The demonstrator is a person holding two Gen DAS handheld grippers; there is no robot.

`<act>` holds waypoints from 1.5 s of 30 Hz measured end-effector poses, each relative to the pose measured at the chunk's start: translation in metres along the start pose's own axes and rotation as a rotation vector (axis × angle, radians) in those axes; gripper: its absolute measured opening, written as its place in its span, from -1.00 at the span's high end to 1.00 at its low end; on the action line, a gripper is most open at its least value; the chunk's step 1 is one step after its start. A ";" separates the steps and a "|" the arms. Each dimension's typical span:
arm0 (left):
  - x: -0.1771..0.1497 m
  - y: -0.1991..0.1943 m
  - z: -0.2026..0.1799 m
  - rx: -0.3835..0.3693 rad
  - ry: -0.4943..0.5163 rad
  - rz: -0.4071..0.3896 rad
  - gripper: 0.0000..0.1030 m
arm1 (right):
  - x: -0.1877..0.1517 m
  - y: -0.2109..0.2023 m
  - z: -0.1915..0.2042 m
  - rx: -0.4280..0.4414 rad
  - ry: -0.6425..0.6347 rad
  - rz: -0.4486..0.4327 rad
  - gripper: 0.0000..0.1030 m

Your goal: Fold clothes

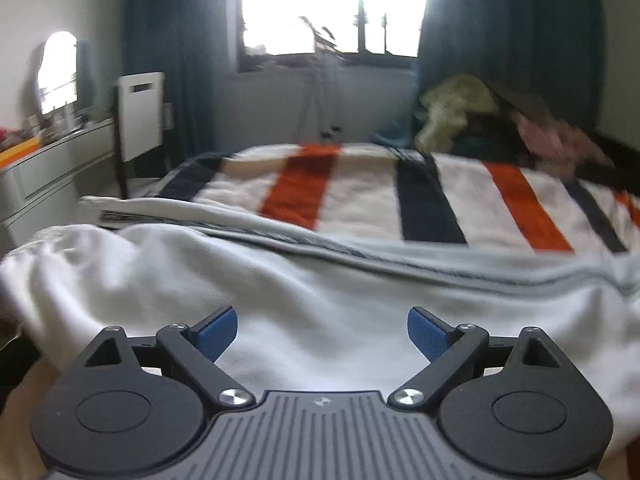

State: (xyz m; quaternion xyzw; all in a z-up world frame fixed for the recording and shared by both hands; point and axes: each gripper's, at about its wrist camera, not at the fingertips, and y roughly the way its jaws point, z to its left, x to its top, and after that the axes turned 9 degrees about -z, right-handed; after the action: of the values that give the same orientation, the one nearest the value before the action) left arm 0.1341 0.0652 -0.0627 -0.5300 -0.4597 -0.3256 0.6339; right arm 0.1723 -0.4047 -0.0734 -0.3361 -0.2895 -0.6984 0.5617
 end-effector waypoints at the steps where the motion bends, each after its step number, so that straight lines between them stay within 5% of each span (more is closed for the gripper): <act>1: 0.005 -0.003 0.007 0.018 -0.026 -0.014 -0.82 | -0.002 -0.006 0.021 0.033 -0.080 -0.008 0.76; 9: 0.037 -0.034 0.066 0.145 -0.238 -0.127 -0.81 | -0.069 -0.062 0.168 0.329 -0.553 -0.006 0.77; 14: 0.037 -0.034 0.089 0.097 -0.348 -0.093 -0.81 | -0.170 -0.079 0.210 0.436 -0.820 0.158 0.77; 19: 0.028 -0.026 0.091 0.057 -0.355 -0.044 -0.81 | -0.265 -0.109 0.220 0.476 -1.034 0.373 0.76; 28: 0.020 -0.023 0.077 -0.013 -0.340 -0.030 -0.81 | -0.253 -0.108 0.230 0.493 -0.981 0.269 0.76; 33: 0.017 -0.019 0.068 -0.063 -0.313 -0.002 -0.81 | -0.256 -0.104 0.238 0.530 -0.941 0.313 0.72; 36: 0.015 -0.018 0.061 -0.106 -0.294 0.013 -0.81 | -0.251 -0.095 0.233 0.514 -0.872 0.460 0.44; 38: 0.015 -0.019 0.057 -0.138 -0.280 0.019 -0.81 | -0.239 -0.096 0.229 0.527 -0.797 0.544 -0.27; 40: 0.015 -0.020 0.053 -0.180 -0.270 0.023 -0.82 | -0.224 -0.098 0.224 0.544 -0.695 0.628 -0.54; 45: 0.009 -0.020 0.043 -0.357 -0.293 0.083 -0.82 | -0.179 -0.111 0.208 0.480 -0.561 0.715 -0.54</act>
State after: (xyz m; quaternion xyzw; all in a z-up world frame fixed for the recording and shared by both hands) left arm 0.1097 0.1031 -0.0459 -0.6937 -0.4597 -0.2949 0.4694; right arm 0.1195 -0.1141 -0.0924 -0.4501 -0.4484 -0.2594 0.7274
